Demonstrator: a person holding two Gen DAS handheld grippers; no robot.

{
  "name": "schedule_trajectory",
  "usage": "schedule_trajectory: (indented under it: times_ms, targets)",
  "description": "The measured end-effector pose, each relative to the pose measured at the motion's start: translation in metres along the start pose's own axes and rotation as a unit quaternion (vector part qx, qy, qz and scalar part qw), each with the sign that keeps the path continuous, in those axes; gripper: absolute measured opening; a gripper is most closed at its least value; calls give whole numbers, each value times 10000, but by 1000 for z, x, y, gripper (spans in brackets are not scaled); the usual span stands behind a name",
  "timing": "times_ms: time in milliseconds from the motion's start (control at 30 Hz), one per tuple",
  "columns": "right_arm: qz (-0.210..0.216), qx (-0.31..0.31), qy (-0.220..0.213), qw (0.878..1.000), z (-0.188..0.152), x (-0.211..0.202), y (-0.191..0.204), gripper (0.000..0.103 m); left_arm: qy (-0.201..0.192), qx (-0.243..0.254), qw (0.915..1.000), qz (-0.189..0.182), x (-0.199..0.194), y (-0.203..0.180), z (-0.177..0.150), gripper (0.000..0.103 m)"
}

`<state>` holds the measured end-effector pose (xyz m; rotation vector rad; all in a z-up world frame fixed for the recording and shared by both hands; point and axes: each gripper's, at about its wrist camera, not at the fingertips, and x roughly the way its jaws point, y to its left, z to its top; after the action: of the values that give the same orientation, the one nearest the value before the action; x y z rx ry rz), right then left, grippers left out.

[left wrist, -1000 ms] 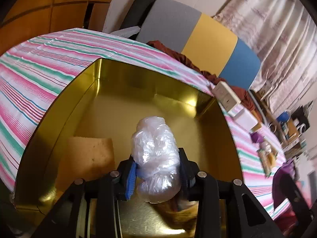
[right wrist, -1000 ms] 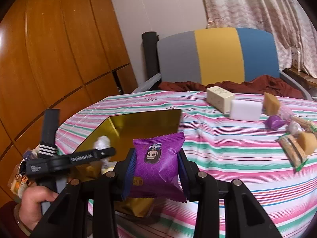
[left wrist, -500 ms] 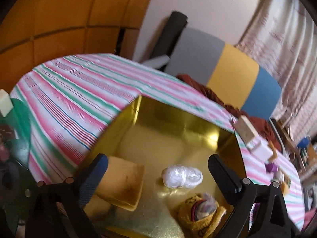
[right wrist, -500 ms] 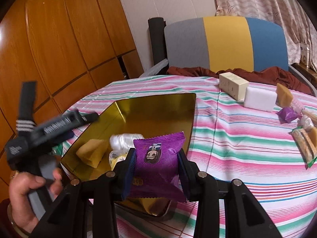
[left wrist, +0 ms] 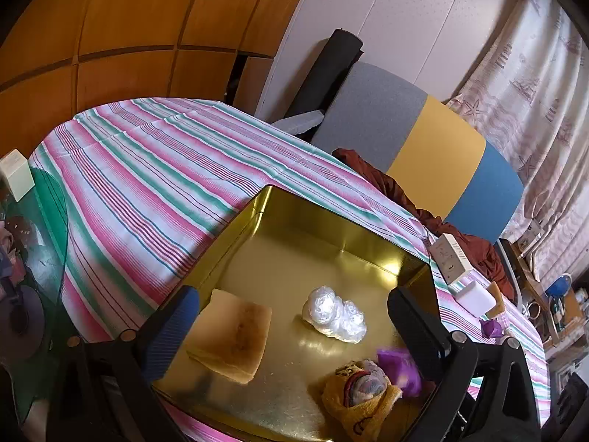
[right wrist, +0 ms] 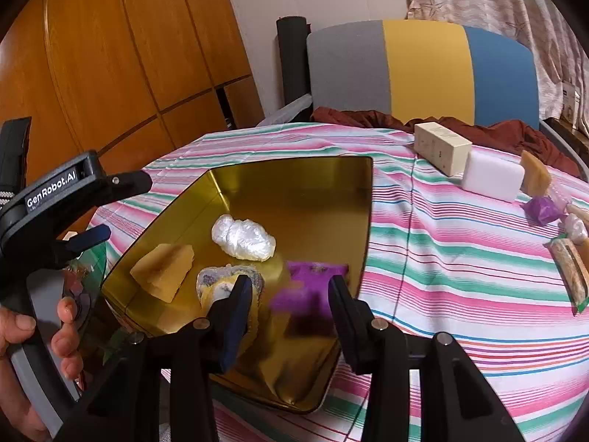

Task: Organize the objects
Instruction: 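Place the plastic bundle in the tray with the left tool while the right tool drops the purple packet in, then reach the right tool to the pile and grasp a yellow sponge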

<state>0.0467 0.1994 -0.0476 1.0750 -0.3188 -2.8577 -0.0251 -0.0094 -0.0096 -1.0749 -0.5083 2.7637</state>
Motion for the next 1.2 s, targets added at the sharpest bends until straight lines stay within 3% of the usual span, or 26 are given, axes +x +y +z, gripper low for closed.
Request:
schedule_trajectory:
  times_ms: [333, 833, 1200]
  targets:
    - [-101, 377, -321, 9987, 4, -21, -22, 44, 138, 126, 9998, -99, 2, -14, -8, 103]
    - [-323, 786, -406, 9956, 0, -33, -59, 44, 466, 669, 9960, -368, 4, -56, -29, 103]
    - [-1072, 1156, -206, 9873, -14, -41, -131, 44, 826, 1388, 9830, -875, 1, -116, -61, 103]
